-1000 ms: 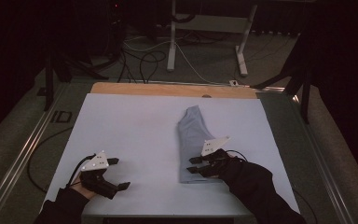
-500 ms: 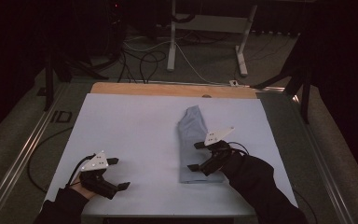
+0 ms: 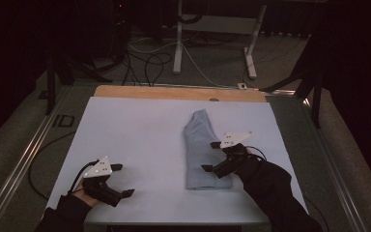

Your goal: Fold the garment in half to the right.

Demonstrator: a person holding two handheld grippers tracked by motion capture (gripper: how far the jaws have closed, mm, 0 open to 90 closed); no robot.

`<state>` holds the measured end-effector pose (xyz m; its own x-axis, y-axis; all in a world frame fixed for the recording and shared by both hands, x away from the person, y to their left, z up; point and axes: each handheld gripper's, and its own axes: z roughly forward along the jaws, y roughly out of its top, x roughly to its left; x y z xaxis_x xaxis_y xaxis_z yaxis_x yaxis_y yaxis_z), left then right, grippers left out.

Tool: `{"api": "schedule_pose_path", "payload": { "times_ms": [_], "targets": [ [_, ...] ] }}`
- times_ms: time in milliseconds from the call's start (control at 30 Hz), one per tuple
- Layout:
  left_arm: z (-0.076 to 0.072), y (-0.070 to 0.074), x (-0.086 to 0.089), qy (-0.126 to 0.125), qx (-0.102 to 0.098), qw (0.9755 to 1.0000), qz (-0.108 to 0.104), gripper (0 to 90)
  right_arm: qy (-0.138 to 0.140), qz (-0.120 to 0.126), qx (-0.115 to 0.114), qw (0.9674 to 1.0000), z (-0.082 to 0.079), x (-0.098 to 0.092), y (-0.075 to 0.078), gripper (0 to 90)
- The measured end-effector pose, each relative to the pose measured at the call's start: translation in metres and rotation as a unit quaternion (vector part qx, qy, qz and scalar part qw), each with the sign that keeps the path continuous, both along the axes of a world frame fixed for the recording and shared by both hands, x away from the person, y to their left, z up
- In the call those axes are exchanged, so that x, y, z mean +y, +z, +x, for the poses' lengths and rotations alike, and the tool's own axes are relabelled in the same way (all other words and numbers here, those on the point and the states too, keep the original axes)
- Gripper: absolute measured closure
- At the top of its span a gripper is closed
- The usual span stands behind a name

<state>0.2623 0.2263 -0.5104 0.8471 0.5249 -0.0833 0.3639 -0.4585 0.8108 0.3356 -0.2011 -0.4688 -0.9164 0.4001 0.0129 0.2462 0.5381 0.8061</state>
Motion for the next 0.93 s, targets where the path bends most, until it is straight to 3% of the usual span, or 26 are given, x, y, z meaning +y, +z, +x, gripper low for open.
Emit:
{"api": "schedule_pose_path", "payload": {
  "times_ms": [367,533,767,933],
  "targets": [
    [0.0,0.0,0.0,0.001,-0.001,1.0,0.001,0.5,-0.052,0.019,0.0,0.9984,-0.017,-0.039,-0.025,8.5],
    [0.0,0.0,0.002,0.003,-0.002,1.0,0.0,0.5,-0.087,0.038,-0.006,0.9955,-0.029,-0.063,-0.036,8.5],
    [0.0,-0.001,0.003,0.003,-0.001,1.0,-0.001,0.5,-0.128,0.028,0.007,0.9913,-0.043,-0.086,-0.052,8.5],
    [0.0,0.0,0.002,0.002,-0.002,1.0,0.0,0.5,-0.132,0.029,0.01,0.9907,-0.045,-0.09,-0.055,8.5]
  ]
}}
